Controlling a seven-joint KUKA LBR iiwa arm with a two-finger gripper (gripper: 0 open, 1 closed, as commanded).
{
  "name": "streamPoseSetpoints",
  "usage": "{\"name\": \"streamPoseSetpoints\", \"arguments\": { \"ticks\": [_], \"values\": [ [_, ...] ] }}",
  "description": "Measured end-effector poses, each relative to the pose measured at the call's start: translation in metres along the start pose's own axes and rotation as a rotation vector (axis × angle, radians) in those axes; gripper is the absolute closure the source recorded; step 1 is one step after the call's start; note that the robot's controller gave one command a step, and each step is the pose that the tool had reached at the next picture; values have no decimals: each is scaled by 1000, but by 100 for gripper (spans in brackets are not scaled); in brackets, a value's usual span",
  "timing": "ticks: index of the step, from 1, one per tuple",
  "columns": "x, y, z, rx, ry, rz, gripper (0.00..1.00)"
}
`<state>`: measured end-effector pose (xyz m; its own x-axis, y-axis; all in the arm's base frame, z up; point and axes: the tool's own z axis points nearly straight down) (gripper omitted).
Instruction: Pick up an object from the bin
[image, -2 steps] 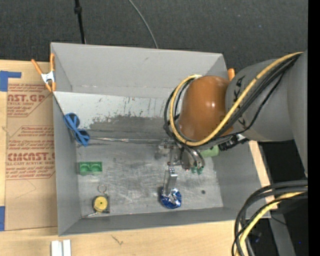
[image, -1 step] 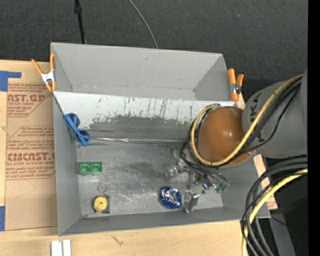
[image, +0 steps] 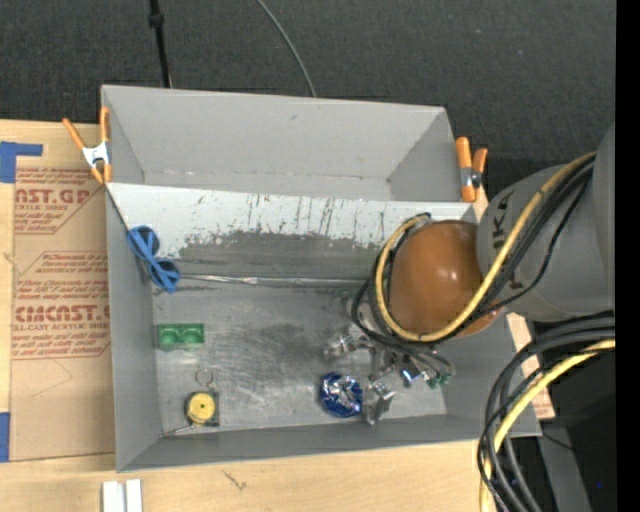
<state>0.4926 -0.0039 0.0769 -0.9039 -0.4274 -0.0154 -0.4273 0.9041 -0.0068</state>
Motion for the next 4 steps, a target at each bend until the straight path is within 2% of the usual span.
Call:
{"name": "streamPoseSetpoints", "arguments": {
  "ticks": [1,2,3,4],
  "values": [
    [3,3,3,-7,11,-1,100],
    [1,2,2,-4,5,-1,0],
    [-20,41,4,-3,5,-115,0],
    [-25,68,1,0,-1,-273,0]
  ]
}}
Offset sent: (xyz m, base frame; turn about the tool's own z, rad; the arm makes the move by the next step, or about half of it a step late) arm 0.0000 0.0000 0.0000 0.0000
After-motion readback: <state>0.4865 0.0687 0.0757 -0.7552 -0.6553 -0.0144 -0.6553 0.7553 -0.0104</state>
